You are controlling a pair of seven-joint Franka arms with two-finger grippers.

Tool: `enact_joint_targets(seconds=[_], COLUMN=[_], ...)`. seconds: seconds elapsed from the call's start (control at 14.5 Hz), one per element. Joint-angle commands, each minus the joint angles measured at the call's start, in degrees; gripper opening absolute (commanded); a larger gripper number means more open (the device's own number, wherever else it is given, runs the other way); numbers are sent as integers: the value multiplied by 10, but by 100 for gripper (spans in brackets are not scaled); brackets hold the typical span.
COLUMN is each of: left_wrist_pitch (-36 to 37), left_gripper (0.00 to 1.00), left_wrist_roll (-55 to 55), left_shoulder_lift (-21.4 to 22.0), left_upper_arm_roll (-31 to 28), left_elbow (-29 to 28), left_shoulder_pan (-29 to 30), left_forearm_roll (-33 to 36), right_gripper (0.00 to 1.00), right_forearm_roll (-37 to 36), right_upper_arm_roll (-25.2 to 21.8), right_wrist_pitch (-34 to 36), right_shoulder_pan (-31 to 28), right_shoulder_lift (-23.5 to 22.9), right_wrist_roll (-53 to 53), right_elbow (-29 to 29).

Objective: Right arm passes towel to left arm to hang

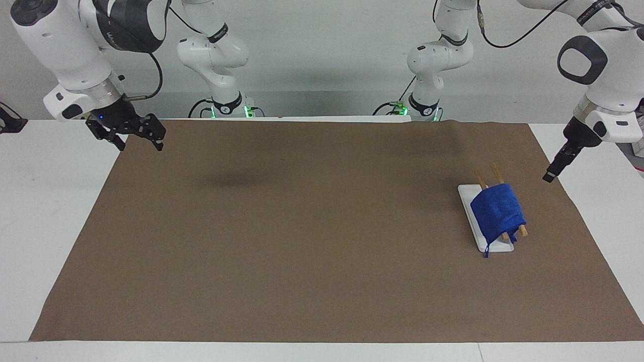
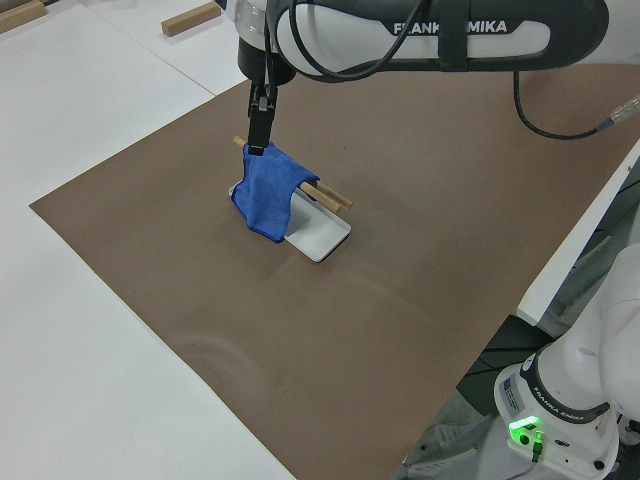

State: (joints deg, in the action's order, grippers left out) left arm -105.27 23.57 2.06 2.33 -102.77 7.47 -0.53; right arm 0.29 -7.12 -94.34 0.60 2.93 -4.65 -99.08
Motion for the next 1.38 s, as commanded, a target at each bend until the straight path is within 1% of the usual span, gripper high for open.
enact_joint_targets(seconds=[0.0,0.07,0.14,0.28,0.41,0.48,0.69,0.9,1.1,1.17,1.31], left_wrist_pitch=[112,158,200,255,272,278,276,263,253,237,228], left_gripper=[100,100,100,100,100,100,100,100,100,100,100], left_wrist_roll=[-49,-90,-126,-145,-146,-146,-180,-186,-185,-185,-185], left_shoulder_lift=[0,2,1,-7,-25,-26,-15,19,19,18,18], left_upper_arm_roll=[-1,0,0,0,0,0,-2,-1,-1,-1,-1], left_elbow=[57,77,99,146,171,174,160,123,125,123,119], left_shoulder_pan=[-48,-75,-89,-106,-118,-119,-107,-95,-97,-97,-97], left_forearm_roll=[11,10,10,10,10,10,4,-5,-25,-33,-34], right_gripper=[100,100,100,100,100,100,100,100,100,100,100], right_forearm_roll=[-5,-4,-4,-4,-4,-4,-4,-4,-4,-4,-4], right_upper_arm_roll=[1,1,1,1,1,1,1,1,1,1,1], right_wrist_pitch=[7,7,7,7,7,7,7,7,7,7,7], right_shoulder_pan=[-2,-3,-3,-2,-1,-2,-2,-2,-2,-2,-2], right_shoulder_lift=[8,8,8,8,8,8,8,8,8,8,8], right_wrist_roll=[-2,-2,-2,-2,-2,-2,-2,-2,-2,-2,-2], right_elbow=[-3,-4,-4,-4,-4,-4,-4,-4,-4,-4,-4])
